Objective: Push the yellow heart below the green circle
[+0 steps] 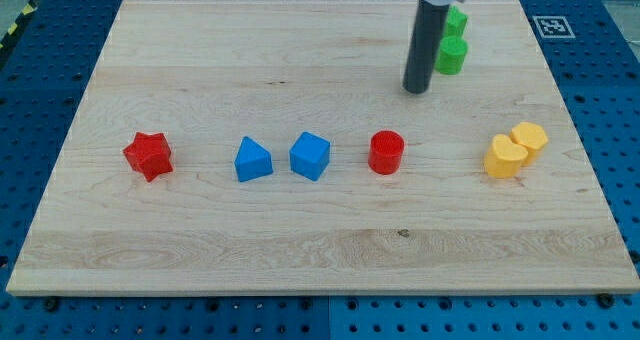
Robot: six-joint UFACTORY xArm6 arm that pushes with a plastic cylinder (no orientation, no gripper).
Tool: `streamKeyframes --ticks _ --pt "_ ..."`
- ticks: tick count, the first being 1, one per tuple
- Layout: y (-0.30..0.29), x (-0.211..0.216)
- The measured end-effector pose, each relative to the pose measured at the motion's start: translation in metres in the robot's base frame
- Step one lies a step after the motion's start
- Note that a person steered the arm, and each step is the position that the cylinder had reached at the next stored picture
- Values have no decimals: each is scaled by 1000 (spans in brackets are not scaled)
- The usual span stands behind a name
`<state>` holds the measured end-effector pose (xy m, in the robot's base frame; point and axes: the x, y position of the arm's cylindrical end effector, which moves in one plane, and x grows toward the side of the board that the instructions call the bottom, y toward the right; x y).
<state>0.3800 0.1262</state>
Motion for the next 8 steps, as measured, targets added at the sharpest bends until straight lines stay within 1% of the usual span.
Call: streamKeyframes --ticks 1,2,3,4,5,7,8 --pt "44 4" --pt "113 9" --pt "179 48" --pt "190 100" --pt "167 141" --pt "142 147" --pt "113 147"
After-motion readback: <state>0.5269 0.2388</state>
